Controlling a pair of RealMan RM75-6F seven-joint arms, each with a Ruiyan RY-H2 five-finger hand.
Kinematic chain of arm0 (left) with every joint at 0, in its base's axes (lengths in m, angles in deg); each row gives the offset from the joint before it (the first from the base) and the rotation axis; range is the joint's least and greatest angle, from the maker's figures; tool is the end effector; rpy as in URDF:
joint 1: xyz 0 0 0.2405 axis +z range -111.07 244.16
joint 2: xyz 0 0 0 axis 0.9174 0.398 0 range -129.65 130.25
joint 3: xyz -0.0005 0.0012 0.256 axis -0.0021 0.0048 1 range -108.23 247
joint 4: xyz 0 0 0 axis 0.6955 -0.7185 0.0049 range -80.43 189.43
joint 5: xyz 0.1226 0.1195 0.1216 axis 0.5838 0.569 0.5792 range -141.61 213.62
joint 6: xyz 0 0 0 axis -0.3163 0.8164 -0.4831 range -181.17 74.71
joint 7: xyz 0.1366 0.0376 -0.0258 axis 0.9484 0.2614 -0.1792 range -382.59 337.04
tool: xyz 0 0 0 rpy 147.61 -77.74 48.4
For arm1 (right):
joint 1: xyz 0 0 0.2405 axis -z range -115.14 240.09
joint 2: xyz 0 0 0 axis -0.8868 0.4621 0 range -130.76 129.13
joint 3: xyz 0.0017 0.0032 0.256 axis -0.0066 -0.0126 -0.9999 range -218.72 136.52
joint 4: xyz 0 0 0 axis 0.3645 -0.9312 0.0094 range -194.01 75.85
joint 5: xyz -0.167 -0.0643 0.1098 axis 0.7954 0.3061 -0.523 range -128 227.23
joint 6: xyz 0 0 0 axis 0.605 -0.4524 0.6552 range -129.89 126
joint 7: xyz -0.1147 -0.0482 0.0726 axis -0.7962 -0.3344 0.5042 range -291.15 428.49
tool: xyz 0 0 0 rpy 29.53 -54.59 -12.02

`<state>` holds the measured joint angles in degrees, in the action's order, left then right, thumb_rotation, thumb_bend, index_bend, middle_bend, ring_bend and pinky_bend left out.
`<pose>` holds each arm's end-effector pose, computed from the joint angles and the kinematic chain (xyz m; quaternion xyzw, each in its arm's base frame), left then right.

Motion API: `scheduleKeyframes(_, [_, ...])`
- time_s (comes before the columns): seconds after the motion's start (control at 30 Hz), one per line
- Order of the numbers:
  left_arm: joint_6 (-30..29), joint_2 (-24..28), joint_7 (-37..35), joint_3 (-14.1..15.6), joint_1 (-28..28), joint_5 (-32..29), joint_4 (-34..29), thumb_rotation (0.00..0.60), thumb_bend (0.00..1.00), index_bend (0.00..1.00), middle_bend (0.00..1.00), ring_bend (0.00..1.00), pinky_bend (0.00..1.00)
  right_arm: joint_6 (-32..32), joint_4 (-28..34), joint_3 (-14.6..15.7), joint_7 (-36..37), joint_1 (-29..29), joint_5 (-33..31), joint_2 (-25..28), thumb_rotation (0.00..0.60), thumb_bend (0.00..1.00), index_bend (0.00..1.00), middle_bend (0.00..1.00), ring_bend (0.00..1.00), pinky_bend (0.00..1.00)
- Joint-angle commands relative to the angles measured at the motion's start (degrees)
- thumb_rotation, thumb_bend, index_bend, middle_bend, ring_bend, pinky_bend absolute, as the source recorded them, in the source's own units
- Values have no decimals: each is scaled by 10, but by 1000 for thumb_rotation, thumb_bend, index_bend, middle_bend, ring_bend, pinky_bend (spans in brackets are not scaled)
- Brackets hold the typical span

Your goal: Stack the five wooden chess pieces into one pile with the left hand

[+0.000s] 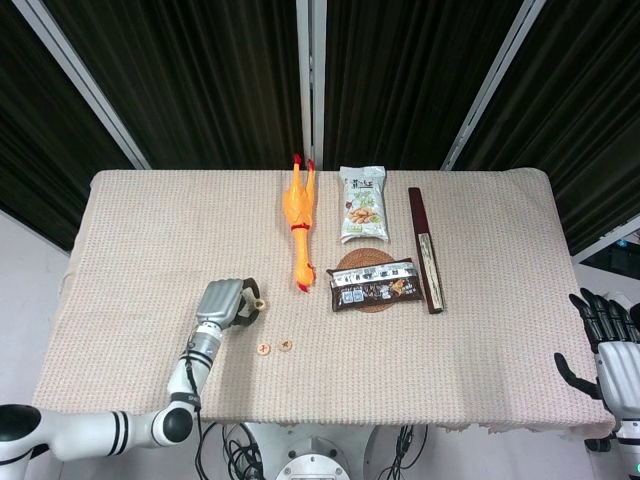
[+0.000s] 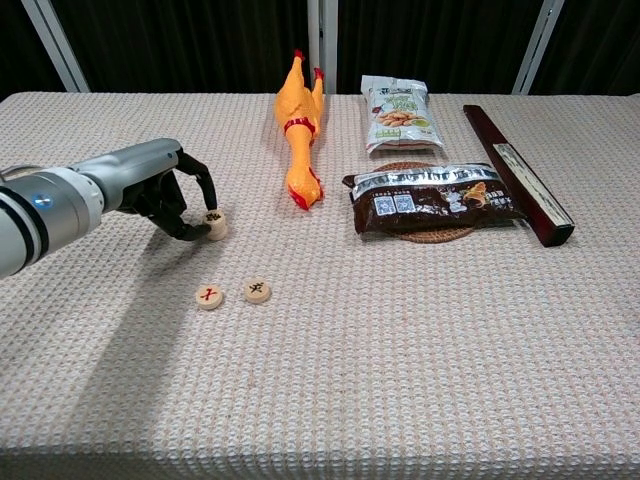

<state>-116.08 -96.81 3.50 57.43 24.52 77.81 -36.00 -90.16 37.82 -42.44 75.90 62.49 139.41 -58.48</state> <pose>-0.1397 0.3156 -0.0536 -0.6463 -0.5352 -0.3455 0.4201 -0.3071 -0.1489 0.1869 0.5738 -0.4174 0.4119 0.5717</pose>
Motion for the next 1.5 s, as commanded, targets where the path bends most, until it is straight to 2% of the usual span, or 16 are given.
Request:
scheduleKeyframes(0.03, [0,1,1,-1,0,-2,0,600,305,454,1000,1000,1000,0,0,0,0,0,-1,0,600,293,0,0,0,0])
scheduleKeyframes(0.43, [3,14,8,-1,3,-7,-14,600,305,408,1000,1000,1000,2,2,-1,0,0,-4,1,600,294,0,0,0,0])
scheduleKeyframes(0.67, [-36,42,14,6,18,23,-69,600,305,393,1000,1000,1000,5,1,-1,2,-1,-7,3,600,294,0,0,0,0])
scheduleKeyframes(0.9, [-66,59,19,44,43,79,-133,600,302,417,1000,1000,1000,-2,1,-1,8,2,-3,5,600,294,0,0,0,0])
scheduleKeyframes(1.2, [-85,44,35,101,75,108,-157,600,301,423,1000,1000,1000,-3,-2,1,19,3,1,8,600,294,0,0,0,0])
scheduleKeyframes(1.5, [-73,29,29,109,89,109,-142,600,298,423,1000,1000,1000,-9,-3,2,26,5,5,10,600,294,0,0,0,0])
